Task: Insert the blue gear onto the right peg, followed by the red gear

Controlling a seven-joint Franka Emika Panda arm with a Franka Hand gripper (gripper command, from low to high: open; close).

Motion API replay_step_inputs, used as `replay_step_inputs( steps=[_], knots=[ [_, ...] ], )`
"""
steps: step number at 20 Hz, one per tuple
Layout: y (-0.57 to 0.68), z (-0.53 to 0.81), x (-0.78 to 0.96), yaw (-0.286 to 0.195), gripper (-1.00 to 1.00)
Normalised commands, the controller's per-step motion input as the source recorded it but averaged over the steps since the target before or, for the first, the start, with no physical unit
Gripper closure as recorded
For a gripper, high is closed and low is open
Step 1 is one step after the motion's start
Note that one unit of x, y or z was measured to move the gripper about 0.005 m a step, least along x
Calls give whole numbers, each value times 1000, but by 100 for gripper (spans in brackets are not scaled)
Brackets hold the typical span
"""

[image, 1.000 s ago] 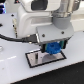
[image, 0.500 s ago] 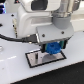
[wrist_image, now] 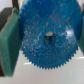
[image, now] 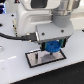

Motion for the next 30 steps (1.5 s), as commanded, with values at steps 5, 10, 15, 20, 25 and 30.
replay_step_inputs(
  steps=[5, 10, 15, 20, 25, 30],
  knots=[
    [-32, -77, 241, 0, 100],
    [-3, 279, 258, 0, 100],
    [-24, 194, 277, 0, 100],
    [-26, -193, 186, 0, 100],
    [-25, -231, 197, 0, 100],
    [7, 116, 307, 0, 100]
  ],
)
